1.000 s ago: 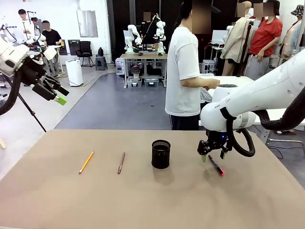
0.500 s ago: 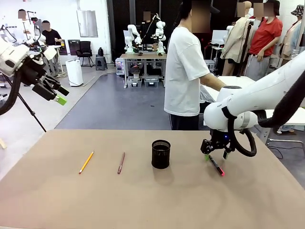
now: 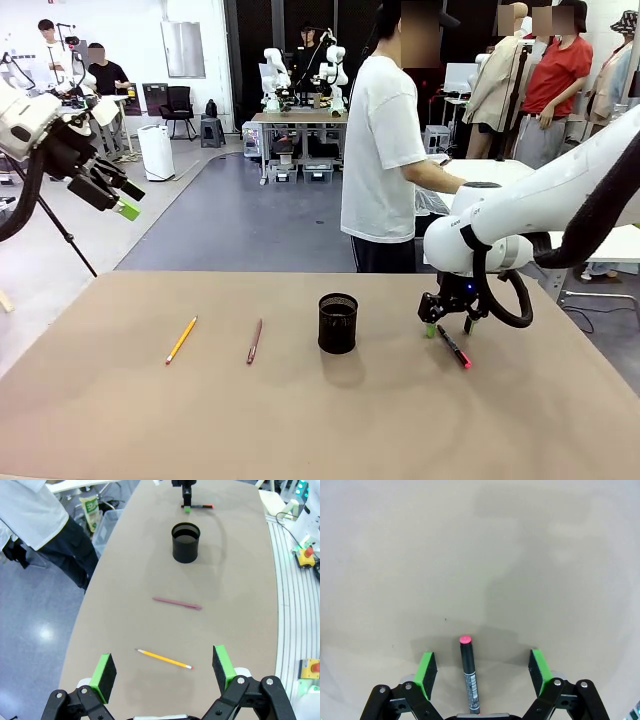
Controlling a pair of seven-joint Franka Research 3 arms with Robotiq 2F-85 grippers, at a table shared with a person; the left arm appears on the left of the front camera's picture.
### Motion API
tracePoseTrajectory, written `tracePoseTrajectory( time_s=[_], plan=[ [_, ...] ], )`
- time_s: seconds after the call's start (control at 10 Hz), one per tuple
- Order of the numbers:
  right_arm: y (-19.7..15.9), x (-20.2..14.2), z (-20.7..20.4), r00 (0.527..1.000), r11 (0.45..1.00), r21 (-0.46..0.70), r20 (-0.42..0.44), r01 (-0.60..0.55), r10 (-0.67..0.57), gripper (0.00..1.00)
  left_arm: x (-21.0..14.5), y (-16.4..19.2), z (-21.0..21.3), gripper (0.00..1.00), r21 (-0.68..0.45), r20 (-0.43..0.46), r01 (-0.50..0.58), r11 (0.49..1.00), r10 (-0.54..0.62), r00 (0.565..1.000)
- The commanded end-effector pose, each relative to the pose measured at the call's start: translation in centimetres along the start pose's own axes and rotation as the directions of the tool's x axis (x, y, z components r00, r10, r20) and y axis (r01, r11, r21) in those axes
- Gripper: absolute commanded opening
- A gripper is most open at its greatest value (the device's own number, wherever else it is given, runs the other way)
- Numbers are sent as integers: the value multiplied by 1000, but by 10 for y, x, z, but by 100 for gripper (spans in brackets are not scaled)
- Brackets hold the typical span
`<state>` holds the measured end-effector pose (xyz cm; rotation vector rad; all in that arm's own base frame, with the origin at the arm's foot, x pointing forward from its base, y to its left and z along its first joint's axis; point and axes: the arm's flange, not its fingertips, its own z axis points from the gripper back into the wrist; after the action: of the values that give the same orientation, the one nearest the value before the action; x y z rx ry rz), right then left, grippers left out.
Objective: Place the pens into the pen holder.
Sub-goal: Pick up a writing instrument from the table and place it into the Pen holder.
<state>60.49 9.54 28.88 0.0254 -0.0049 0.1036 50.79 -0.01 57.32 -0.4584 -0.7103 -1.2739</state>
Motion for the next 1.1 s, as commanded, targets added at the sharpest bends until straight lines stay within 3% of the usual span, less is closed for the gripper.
tracePoseTrajectory(
  time_s=[0.0,0.4,1.0],
  plan=[
    [5,8,5,1000,999,-42,5,-13,13,77,0,0,1,100,-5,4,1,1000,-1,1000],
    [10,10,5,1000,999,-40,5,-27,27,0,0,0,1,100,-5,4,1,1000,-1,1000],
    [13,8,6,998,998,-10,-2,-61,61,0,0,0,1,100,-5,4,1,1000,-1,1000]
  ],
)
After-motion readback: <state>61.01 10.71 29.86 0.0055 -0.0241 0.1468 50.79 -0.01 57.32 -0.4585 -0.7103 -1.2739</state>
